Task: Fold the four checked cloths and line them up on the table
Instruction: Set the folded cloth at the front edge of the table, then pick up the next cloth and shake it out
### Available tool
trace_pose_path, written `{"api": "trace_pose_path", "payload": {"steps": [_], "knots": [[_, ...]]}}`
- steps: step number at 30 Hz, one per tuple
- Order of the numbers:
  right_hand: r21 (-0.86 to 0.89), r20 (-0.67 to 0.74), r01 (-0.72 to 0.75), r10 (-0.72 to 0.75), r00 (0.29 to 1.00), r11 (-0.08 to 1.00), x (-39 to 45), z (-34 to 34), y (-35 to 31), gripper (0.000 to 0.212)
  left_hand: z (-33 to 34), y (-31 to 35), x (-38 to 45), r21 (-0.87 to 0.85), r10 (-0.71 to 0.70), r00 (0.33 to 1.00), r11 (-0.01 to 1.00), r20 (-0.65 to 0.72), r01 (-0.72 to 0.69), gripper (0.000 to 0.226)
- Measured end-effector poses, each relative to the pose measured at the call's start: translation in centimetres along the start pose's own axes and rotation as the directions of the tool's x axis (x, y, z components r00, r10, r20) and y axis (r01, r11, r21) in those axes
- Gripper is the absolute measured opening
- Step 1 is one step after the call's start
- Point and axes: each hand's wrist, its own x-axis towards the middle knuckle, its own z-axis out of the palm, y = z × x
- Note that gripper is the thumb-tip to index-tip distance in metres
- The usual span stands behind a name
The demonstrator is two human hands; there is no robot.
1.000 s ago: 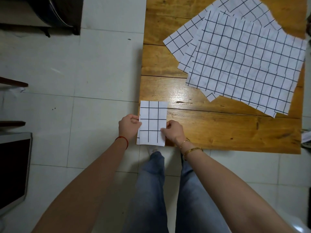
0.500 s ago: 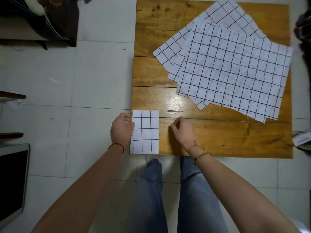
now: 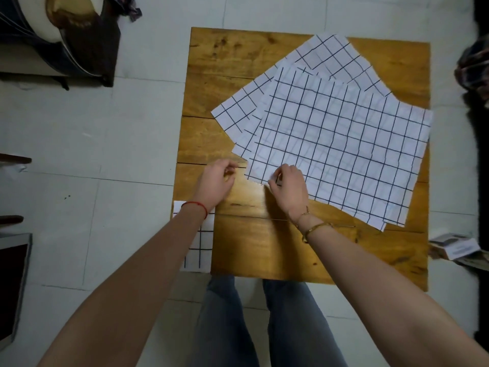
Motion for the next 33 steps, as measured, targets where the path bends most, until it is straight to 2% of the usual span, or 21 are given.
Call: {"api": "trace_pose_path", "payload": {"steps": [3,10,20,23,26,31,33], "knots": [[-0.036,0.078,0.067,-0.064,0.995,0.997,1.1,-0.3,0.6,0.022,0.7,0.7,1.6,0.071,0.032,0.999,0.997,0.01,-0.033,0.028],[-0.161,0.193,0.197,-0.165,0.967,0.967,2.4,0.4,1.5,0.038,2.4,1.0,2.7,0.036,0.003,0.999,0.999,-0.045,-0.002,0.023],[-0.111,0.185,0.168,-0.146,0.972,0.98,3.2,1.2,2.5,0.008,2.9,0.9,2.8,0.054,0.001,1.0,0.999,0.031,-0.003,0.024],[-0.096,0.177,0.138,-0.119,0.977,0.986,3.4,1.3,2.5,0.01,2.7,0.9,2.9,0.059,-0.006,0.998,0.998,0.057,0.003,0.025],[-0.011,0.168,0.097,-0.094,0.981,0.995,3.2,1.0,2.6,0.01,2.4,1.2,2.9,0.09,0.012,0.997,0.996,0.076,-0.019,0.033],[0.32,0.212,0.047,-0.12,0.97,0.946,2.4,-2.7,2.8,0.014,1.6,2.9,3.3,0.212,0.106,0.99,0.969,0.094,-0.124,0.064],[0.392,0.235,0.03,-0.132,0.963,0.919,1.9,-4.7,3.3,0.014,1.2,4.0,3.6,0.24,0.151,0.984,0.956,0.099,-0.171,0.063]]}}
